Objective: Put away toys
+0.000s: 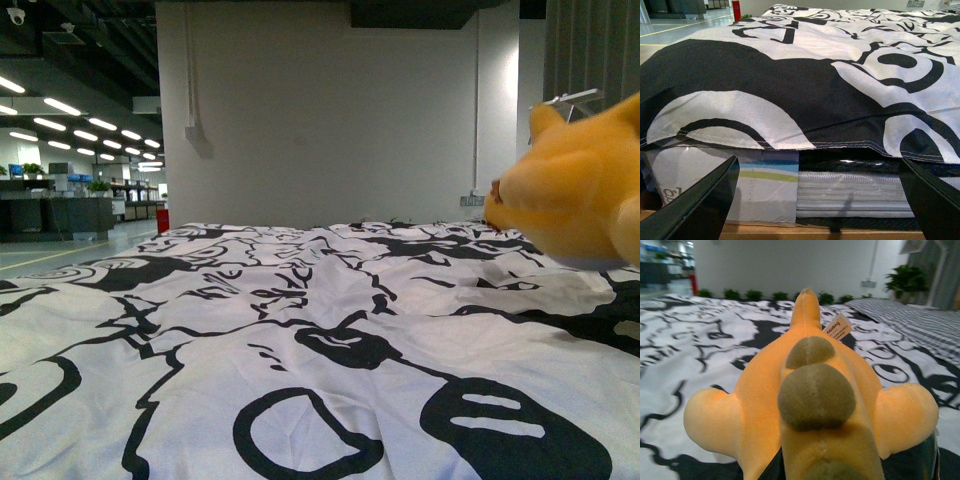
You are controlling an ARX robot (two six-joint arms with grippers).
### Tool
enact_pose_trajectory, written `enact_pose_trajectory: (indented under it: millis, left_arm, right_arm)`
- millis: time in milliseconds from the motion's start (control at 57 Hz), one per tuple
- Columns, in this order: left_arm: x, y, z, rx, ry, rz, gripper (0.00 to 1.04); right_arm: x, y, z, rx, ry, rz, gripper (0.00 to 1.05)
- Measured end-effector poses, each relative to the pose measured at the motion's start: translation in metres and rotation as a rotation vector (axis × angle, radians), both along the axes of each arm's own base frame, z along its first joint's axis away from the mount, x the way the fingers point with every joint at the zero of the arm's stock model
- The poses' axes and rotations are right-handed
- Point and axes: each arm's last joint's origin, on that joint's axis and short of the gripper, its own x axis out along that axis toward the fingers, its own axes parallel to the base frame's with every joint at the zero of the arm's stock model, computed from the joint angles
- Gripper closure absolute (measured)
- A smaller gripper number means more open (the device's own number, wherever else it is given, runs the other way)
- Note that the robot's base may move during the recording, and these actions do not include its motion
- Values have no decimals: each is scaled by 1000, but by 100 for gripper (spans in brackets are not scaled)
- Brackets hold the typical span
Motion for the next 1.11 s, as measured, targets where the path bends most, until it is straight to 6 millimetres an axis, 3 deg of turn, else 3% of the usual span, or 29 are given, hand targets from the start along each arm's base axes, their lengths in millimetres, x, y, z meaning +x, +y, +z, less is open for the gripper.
enact_pose_trajectory:
  millis: [70, 334, 544, 720, 965, 1106]
  left_arm:
    - [0, 0, 0, 0, 0, 0, 6]
    - [0, 0, 0, 0, 0, 0, 6]
    - [0, 0, 0, 0, 0, 0, 6]
    - [0, 0, 0, 0, 0, 0, 6]
    - [0, 0, 0, 0, 0, 0, 6]
    - [0, 0, 0, 0, 0, 0, 6]
  right_arm:
    - [-19, -7, 19, 28, -33, 69, 97]
    - [-74, -27, 51, 112, -97, 199, 97]
    - [-119, -41, 50, 164, -117, 260, 97]
    - [-155, -45, 34, 238, -117, 280, 97]
    - [-162, -31, 16, 344, -87, 303, 97]
    - [-160, -5, 12, 382, -48, 368, 97]
